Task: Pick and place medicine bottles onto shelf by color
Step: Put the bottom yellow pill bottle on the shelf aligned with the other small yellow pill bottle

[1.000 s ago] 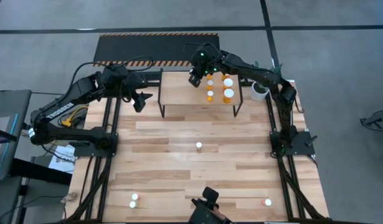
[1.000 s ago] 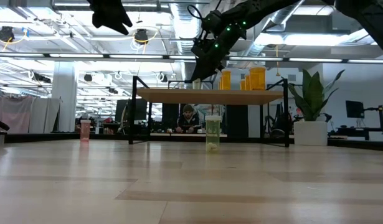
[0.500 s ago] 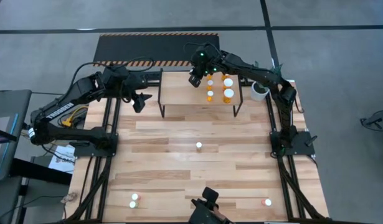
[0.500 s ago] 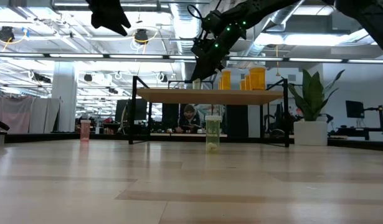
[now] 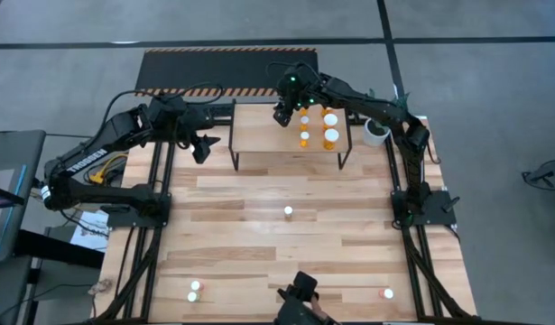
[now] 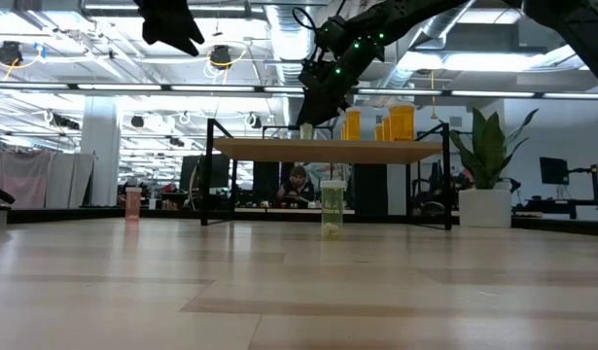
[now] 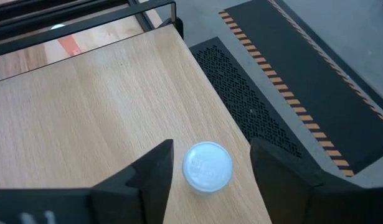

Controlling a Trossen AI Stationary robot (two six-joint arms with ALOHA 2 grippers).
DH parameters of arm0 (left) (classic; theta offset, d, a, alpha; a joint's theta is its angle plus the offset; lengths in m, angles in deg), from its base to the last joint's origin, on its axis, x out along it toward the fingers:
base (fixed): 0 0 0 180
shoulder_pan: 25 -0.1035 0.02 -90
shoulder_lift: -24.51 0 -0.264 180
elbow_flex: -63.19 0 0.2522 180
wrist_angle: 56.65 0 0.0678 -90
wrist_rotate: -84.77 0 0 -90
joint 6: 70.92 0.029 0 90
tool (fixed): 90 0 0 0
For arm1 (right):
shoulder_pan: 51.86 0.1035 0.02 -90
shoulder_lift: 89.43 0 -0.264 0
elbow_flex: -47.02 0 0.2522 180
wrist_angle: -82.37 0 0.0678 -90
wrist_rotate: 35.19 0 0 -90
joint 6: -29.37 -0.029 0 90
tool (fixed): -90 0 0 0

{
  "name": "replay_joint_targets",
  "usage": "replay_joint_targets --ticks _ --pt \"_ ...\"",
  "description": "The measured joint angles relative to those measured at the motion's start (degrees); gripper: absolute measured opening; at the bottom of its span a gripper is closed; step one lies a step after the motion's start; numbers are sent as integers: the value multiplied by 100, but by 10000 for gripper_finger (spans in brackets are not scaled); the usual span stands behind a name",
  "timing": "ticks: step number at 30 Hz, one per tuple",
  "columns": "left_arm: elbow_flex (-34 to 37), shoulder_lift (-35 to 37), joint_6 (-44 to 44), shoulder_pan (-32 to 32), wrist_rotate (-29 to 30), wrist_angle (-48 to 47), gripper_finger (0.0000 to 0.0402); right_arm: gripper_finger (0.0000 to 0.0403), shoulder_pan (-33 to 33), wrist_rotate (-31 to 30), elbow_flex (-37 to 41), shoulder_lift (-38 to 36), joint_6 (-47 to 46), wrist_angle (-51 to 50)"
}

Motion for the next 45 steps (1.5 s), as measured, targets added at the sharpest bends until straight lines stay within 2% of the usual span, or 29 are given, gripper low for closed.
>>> replay_joint_targets --ticks 4,9,12,16,22,26,28,32,39,42,45 --pt "0 0 0 0 0 -2 219 239 0 0 -65 0 98 -32" --pt "0 0 0 0 0 -2 219 240 15 2 -536 0 158 -160" --pt "0 0 -2 -1 0 -8 219 240 66 4 -1013 0 211 -554" --pt "0 0 -4 0 0 -197 219 240 258 92 -1771 -2 405 -1679" --pt "0 0 -7 0 -14 -634 219 240 693 1167 -2624 -9 633 -3805" --pt "0 2 -7 0 -37 -784 219 240 1026 2194 -2524 -186 637 -5276" --pt "0 2 0 0 -39 -762 219 239 1296 2437 -2199 -339 597 -5415" --pt "0 2 2 0 -39 -673 219 231 1970 2527 -1098 -829 327 -4701" --pt "0 2 4 0 -66 -686 219 218 2915 2479 1912 -2096 -374 -2514" --pt "0 2 -5 12 -558 -946 219 214 3124 2280 3068 -2633 -968 -1524" --pt "0 2 -25 213 -1546 -1651 219 209 3240 1975 3790 -3028 -1472 -823"
